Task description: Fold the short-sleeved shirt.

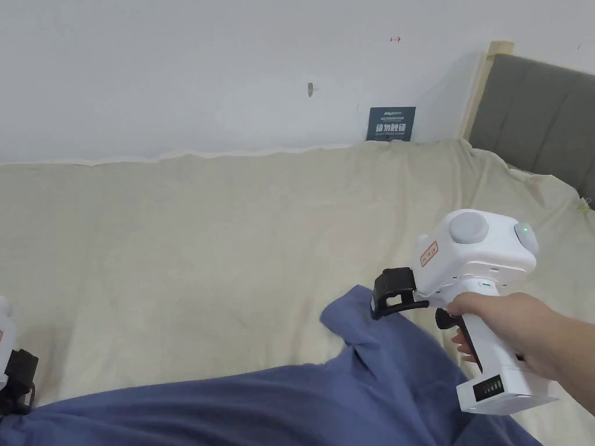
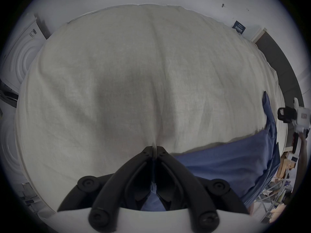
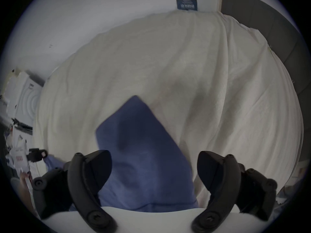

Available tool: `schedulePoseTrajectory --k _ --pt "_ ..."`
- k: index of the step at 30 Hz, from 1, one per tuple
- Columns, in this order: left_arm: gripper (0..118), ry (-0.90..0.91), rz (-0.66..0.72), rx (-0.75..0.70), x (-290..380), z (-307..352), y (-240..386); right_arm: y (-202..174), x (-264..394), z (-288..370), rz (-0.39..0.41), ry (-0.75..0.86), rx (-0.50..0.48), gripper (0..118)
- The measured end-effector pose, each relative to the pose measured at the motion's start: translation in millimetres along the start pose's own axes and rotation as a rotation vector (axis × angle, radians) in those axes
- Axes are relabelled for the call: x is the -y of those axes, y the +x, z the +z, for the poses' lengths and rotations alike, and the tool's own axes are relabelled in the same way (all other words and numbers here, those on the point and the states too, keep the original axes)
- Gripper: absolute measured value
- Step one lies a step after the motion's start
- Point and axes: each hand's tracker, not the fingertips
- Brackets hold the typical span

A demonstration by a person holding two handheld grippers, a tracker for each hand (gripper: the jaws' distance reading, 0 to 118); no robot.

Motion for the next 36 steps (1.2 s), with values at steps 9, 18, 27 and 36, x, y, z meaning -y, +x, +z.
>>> schedulePoseTrajectory --k 9,18,27,36 --pt "4 -0.017 0.006 0.014 1 -5 -3 9 12 39 -0.024 0.065 -0.127 0" --pt "4 0.024 0.03 0.06 5 3 -2 24 45 92 0.016 0.181 -0.186 0" --pt "4 0.098 0.036 0.163 40 75 -27 42 101 163 -0.007 0.254 -0.286 0" --pt "4 0.181 0.012 0.229 122 145 -46 77 191 233 -0.049 0.292 -0.342 0"
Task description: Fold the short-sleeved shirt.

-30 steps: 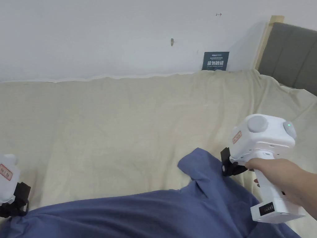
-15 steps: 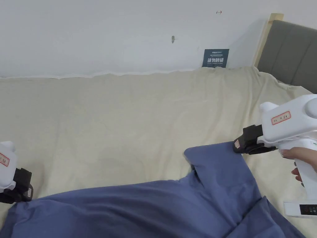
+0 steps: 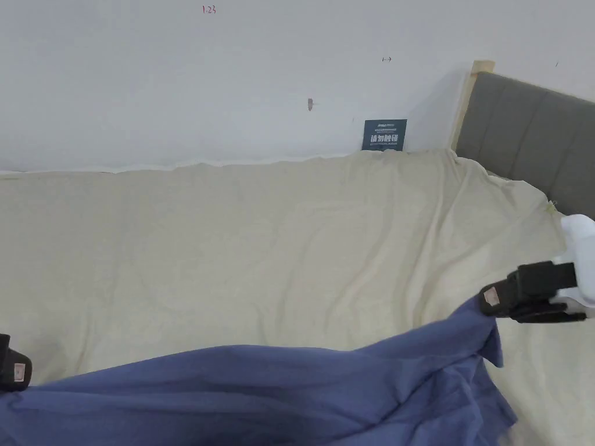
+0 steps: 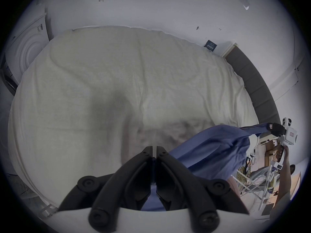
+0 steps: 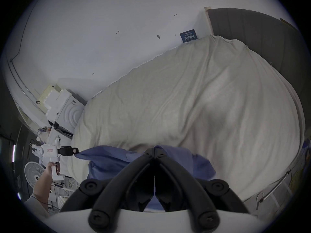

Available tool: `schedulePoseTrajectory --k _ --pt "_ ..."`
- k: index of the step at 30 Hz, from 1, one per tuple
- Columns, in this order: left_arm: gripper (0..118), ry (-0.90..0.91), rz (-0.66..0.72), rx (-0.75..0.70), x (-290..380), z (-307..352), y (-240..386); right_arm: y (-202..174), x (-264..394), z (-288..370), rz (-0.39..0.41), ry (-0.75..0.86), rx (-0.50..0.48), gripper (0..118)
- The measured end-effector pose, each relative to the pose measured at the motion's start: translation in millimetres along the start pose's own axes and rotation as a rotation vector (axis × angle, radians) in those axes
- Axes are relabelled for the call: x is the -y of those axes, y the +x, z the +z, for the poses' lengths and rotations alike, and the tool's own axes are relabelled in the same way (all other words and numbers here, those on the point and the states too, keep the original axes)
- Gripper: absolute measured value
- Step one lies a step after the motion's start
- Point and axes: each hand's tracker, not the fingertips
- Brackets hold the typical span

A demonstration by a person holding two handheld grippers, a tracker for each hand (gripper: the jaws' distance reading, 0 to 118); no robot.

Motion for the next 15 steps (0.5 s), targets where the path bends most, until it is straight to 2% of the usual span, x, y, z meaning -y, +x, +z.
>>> schedulePoseTrajectory --k 4,6,10,15 --pt "4 -0.006 0.035 0.037 44 20 -8 15 45 23 0.01 -0.034 0.026 0" --pt "4 -0.026 0.048 0.045 66 21 -11 29 67 25 -0.016 -0.051 0.047 0" --pt "4 -0.065 0.089 0.062 106 5 -17 54 105 14 -0.095 -0.107 0.07 0" --pt "4 -0.109 0.14 0.051 135 -25 -28 74 138 -18 -0.091 -0.163 0.142 0"
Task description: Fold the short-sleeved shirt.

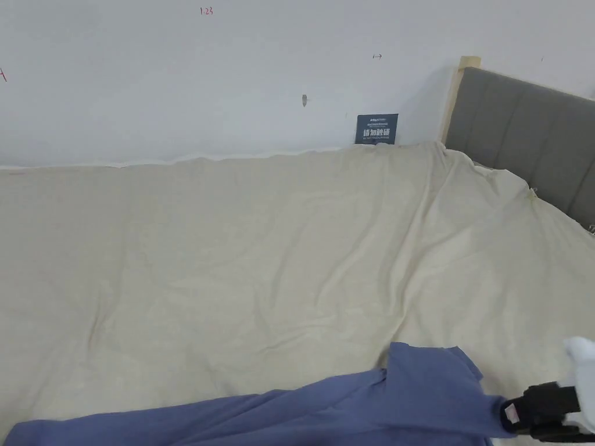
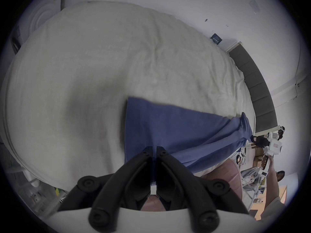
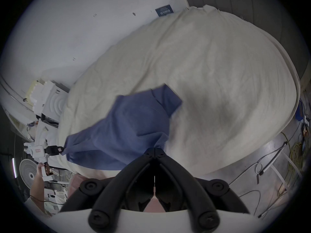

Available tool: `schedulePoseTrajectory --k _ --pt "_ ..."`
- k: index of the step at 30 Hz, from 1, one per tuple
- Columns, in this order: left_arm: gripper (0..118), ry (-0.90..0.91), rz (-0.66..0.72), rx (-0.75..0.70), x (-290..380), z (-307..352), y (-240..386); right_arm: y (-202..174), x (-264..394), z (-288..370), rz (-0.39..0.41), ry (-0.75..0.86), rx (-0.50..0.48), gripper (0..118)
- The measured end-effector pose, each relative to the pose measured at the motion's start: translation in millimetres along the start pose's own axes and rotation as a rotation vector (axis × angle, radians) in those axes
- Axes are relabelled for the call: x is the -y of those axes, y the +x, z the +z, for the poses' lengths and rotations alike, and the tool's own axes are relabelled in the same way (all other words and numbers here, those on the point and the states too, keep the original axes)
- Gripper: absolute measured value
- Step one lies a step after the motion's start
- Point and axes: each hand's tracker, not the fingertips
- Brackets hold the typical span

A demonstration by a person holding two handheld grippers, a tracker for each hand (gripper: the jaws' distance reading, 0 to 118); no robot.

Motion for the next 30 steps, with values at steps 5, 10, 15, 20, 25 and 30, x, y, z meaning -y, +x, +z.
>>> schedulePoseTrajectory --k 5,10,15,20,25,30 --pt "5 0.021 0.046 0.021 5 -5 -6 4 4 -17 -0.058 -0.006 0.047 0" --pt "96 0.028 0.085 0.025 6 4 -2 -6 0 -13 -0.033 -0.011 0.068 111" --pt "96 0.147 0.111 0.083 12 40 3 -23 -3 15 -0.071 0.055 -0.027 115" --pt "96 0.477 -0.078 0.01 35 105 41 -84 -1 56 0.056 0.216 -0.078 115" --pt "95 0.725 -0.075 -0.046 67 121 62 -156 34 80 0.227 0.537 -0.197 105" --pt "0 0.763 -0.013 0.001 92 105 58 -190 77 58 0.333 0.727 -0.136 1"
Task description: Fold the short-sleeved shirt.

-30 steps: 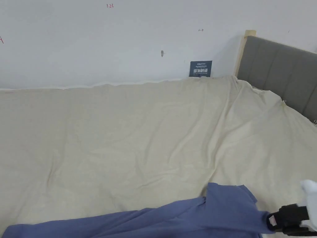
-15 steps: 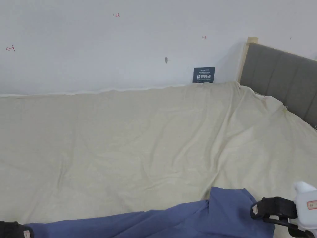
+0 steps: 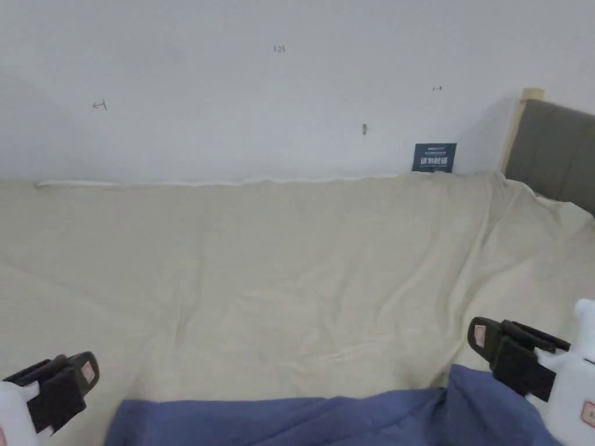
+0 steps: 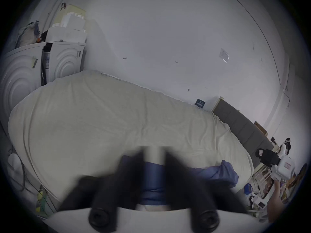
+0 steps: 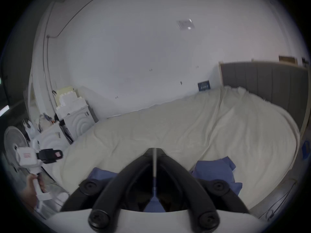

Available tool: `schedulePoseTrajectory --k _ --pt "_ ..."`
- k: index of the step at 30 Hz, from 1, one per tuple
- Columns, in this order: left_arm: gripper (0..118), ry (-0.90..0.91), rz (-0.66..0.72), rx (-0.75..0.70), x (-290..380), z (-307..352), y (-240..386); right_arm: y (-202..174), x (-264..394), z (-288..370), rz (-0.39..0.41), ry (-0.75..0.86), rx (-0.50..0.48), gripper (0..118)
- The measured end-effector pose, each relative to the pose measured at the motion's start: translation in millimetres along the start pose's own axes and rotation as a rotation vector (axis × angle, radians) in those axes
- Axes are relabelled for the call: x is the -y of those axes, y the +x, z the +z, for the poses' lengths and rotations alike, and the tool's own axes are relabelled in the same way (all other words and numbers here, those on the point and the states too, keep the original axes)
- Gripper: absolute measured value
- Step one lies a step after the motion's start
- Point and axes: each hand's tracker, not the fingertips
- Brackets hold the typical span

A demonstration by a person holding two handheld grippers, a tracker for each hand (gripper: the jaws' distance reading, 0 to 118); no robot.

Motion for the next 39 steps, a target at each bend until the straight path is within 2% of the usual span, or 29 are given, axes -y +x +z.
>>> schedulePoseTrajectory --k 2,4,6,9,14,18,22,23,26,29,33,34,35,36,37,38,39 --pt "0 0.065 0.011 -0.085 19 -7 -4 -8 19 6 0.039 0.072 -0.019 0" --pt "0 0.116 -0.003 -0.089 25 4 -6 -16 38 19 0.076 0.203 0.008 0" --pt "0 0.166 -0.081 -0.161 37 8 -3 -27 41 29 0.136 0.261 0.062 0" --pt "0 0.262 -0.222 -0.217 41 31 -4 -32 43 33 0.228 0.269 0.068 0" --pt "0 0.348 -0.219 -0.222 45 48 -2 -47 38 36 0.197 0.316 0.055 0" --pt "0 0.379 -0.257 -0.222 50 50 6 -62 44 32 0.253 0.344 0.085 0" --pt "0 0.391 -0.237 -0.22 41 53 16 -68 37 37 0.207 0.37 0.023 0" --pt "0 0.39 -0.202 -0.147 29 53 17 -68 33 37 0.204 0.368 0.014 0" --pt "0 0.22 -0.194 -0.029 -16 48 10 -67 20 38 0.213 0.338 -0.017 0" --pt "0 -0.066 -0.081 0.118 -61 12 -24 -65 14 41 0.214 0.317 -0.031 0" --pt "0 -0.455 0.087 0.246 -63 -63 -76 -57 19 31 0.138 0.229 -0.047 0" --pt "4 -0.53 0.15 0.248 -55 -79 -88 -55 22 27 0.132 0.208 -0.048 0" --pt "24 -0.581 0.201 0.239 -48 -91 -95 -54 25 23 0.129 0.184 -0.048 0" --pt "66 -0.6 0.275 0.217 -37 -102 -107 -54 27 18 0.124 0.147 -0.049 0" --pt "92 -0.614 0.32 0.205 -28 -112 -116 -54 29 15 0.117 0.12 -0.052 0" --pt "104 -0.636 0.345 0.208 -20 -121 -123 -56 30 12 0.105 0.094 -0.056 0" --pt "105 -0.645 0.37 0.223 -13 -127 -129 -56 32 9 0.089 0.075 -0.058 0"
